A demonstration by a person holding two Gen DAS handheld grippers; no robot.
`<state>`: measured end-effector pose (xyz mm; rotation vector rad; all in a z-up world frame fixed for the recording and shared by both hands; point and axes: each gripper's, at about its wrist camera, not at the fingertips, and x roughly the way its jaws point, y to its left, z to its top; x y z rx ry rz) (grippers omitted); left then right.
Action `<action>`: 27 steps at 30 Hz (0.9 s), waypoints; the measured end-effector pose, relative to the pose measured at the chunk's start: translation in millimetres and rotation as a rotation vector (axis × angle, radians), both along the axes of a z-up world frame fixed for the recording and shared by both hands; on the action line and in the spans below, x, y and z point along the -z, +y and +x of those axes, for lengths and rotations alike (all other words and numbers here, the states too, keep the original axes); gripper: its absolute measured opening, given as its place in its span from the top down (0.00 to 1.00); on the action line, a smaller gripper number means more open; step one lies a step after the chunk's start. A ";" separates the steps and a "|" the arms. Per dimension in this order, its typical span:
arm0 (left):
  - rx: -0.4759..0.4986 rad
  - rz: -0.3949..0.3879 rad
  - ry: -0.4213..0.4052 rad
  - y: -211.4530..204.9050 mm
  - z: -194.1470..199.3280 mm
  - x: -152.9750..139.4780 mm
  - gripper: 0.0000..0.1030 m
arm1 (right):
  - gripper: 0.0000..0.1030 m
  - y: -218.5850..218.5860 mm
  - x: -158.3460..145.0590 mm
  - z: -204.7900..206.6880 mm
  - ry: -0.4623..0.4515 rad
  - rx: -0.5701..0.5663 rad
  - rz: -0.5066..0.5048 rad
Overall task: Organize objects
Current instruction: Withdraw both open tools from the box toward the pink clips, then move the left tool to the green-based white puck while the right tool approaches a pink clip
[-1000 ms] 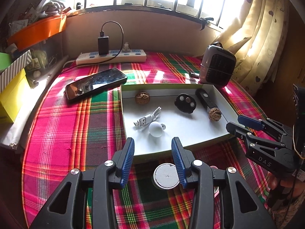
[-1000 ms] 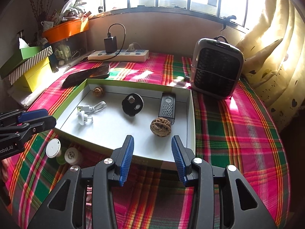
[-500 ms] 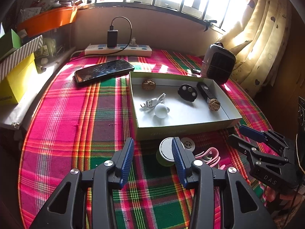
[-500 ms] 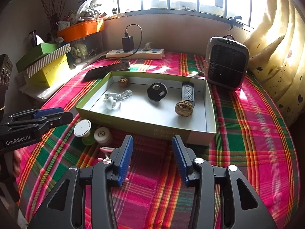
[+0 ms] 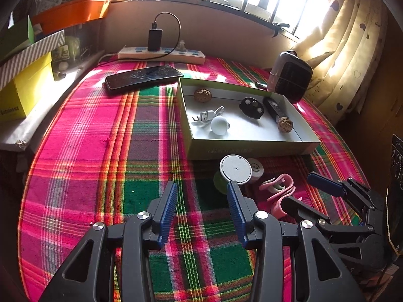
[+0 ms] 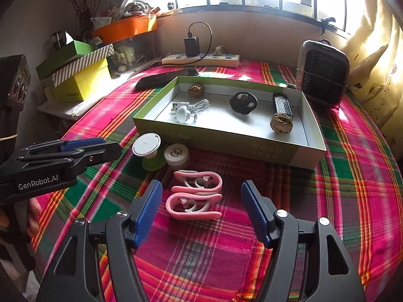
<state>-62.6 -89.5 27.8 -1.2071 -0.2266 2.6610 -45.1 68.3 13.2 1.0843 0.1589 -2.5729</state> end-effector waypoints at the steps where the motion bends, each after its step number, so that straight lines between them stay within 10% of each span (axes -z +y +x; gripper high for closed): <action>1: 0.002 0.000 -0.003 0.1 0.3 0.9 0.61 | 0.36 -2.2 1.0 0.7 0.004 0.002 0.012; 27: 0.081 0.033 -0.029 5.9 -6.3 11.4 0.61 | 0.36 43.3 10.3 3.3 -0.050 0.234 0.118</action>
